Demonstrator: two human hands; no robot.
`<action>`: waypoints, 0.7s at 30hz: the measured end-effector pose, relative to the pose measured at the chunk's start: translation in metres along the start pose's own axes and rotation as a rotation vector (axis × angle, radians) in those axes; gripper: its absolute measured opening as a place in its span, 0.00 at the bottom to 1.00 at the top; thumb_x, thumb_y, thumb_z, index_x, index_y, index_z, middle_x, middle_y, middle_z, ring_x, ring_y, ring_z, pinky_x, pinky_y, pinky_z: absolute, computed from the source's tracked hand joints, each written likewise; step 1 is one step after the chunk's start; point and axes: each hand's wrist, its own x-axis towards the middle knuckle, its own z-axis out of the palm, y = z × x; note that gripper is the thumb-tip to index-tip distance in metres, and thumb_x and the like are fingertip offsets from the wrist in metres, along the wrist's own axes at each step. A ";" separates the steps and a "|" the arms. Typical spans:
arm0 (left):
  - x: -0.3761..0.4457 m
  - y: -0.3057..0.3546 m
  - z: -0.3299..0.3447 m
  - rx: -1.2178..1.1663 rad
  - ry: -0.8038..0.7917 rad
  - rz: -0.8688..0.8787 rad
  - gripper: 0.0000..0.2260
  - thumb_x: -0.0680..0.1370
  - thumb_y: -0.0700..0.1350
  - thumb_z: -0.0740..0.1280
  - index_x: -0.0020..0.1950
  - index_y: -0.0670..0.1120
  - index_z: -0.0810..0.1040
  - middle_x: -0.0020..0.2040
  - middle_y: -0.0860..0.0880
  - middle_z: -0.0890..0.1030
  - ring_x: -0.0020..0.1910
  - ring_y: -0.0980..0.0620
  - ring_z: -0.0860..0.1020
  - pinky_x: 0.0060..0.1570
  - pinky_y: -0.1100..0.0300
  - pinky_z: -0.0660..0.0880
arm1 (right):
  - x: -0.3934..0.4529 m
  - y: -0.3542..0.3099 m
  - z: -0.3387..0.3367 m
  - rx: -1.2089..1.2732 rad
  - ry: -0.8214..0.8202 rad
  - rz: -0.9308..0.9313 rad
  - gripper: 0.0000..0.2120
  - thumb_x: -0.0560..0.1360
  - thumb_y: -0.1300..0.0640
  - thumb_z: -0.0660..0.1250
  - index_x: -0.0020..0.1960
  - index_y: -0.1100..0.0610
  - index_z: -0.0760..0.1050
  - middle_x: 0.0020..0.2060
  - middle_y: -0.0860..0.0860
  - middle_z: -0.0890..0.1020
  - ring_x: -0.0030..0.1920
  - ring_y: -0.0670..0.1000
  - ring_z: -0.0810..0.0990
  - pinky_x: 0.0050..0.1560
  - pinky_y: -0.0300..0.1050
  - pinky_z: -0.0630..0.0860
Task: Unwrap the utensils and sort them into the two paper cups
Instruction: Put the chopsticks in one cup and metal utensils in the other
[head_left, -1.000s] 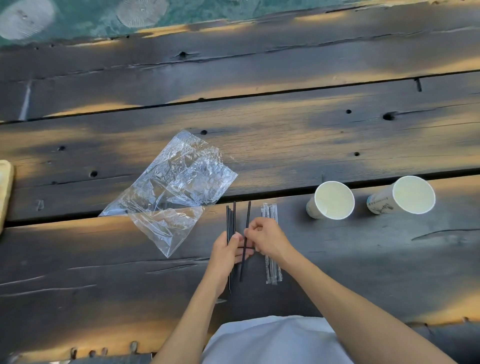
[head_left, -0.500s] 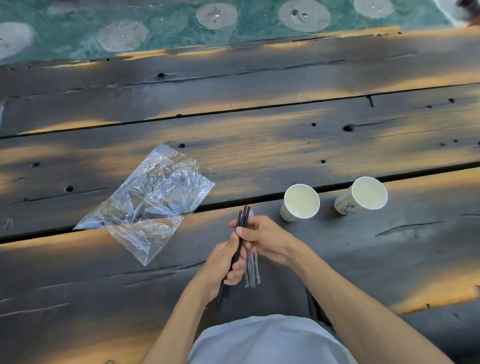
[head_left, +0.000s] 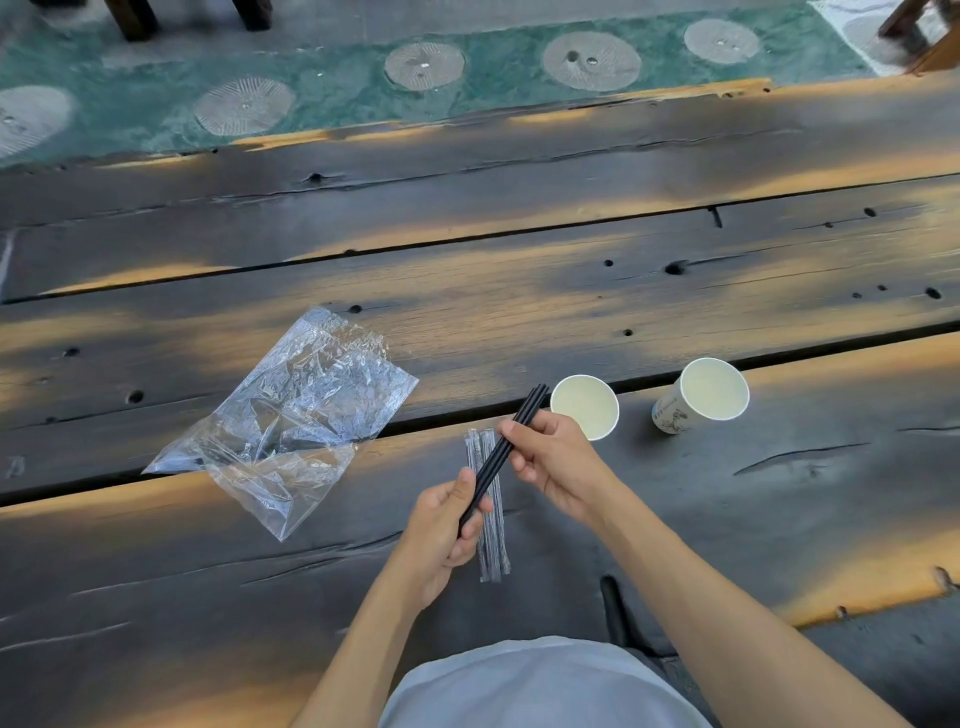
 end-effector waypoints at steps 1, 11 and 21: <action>0.000 0.001 0.003 -0.015 -0.002 0.002 0.22 0.77 0.59 0.62 0.45 0.38 0.75 0.25 0.48 0.66 0.18 0.58 0.59 0.22 0.61 0.47 | -0.002 0.002 -0.001 -0.017 -0.011 0.003 0.02 0.78 0.64 0.68 0.48 0.63 0.76 0.35 0.53 0.80 0.26 0.45 0.72 0.23 0.34 0.67; 0.019 -0.002 0.015 0.013 0.155 0.060 0.15 0.82 0.51 0.62 0.45 0.41 0.77 0.32 0.43 0.77 0.25 0.51 0.70 0.24 0.62 0.65 | -0.020 -0.005 -0.014 -0.132 0.043 -0.067 0.04 0.77 0.63 0.69 0.45 0.64 0.78 0.31 0.54 0.78 0.28 0.48 0.75 0.26 0.37 0.69; 0.052 -0.039 -0.027 0.806 0.481 0.110 0.27 0.79 0.52 0.67 0.76 0.47 0.66 0.78 0.46 0.63 0.78 0.45 0.59 0.74 0.48 0.59 | -0.034 -0.054 -0.074 0.164 0.500 -0.348 0.04 0.78 0.66 0.67 0.44 0.62 0.76 0.34 0.53 0.78 0.27 0.47 0.76 0.26 0.35 0.72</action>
